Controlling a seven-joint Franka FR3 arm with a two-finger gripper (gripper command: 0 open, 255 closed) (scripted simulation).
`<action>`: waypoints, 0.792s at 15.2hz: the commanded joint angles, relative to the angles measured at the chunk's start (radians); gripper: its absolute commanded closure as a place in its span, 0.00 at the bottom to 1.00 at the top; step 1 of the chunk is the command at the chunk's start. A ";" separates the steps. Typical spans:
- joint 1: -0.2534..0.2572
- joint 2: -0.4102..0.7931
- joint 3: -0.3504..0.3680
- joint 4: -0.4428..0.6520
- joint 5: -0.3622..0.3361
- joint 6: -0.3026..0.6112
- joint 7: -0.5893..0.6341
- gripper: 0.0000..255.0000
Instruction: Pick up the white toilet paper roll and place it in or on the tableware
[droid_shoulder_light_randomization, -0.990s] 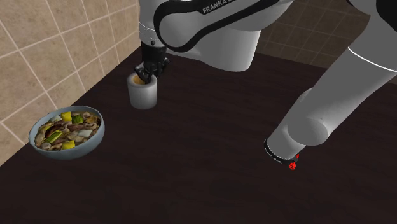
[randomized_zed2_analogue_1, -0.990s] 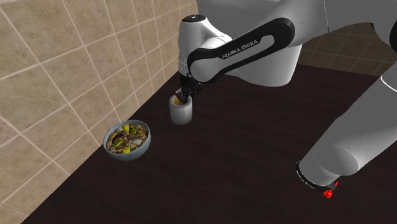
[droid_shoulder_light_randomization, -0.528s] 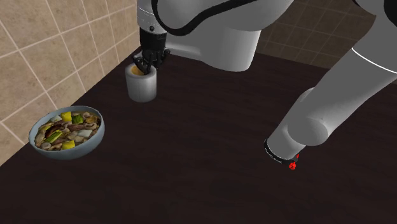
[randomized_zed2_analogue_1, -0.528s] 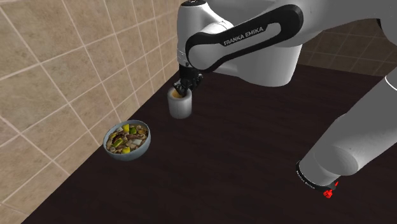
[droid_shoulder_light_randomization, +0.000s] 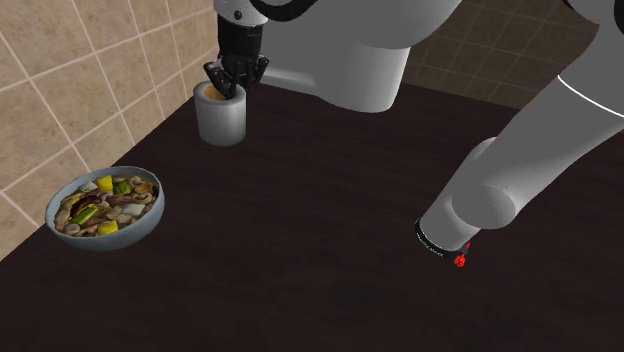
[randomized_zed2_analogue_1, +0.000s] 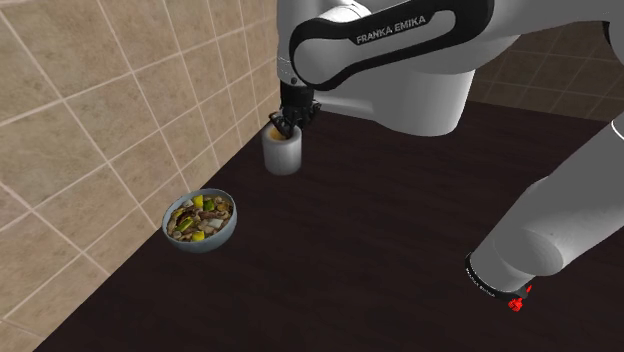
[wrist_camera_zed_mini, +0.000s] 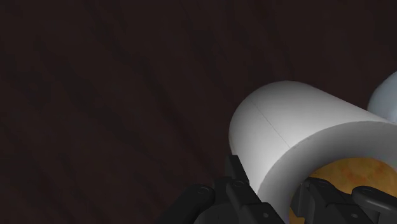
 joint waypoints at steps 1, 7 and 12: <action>0.000 -0.005 -0.001 0.025 0.002 -0.029 -0.002 1.00; 0.034 0.087 0.058 0.158 -0.048 -0.083 0.110 1.00; 0.098 0.233 0.119 0.338 -0.138 -0.146 0.251 1.00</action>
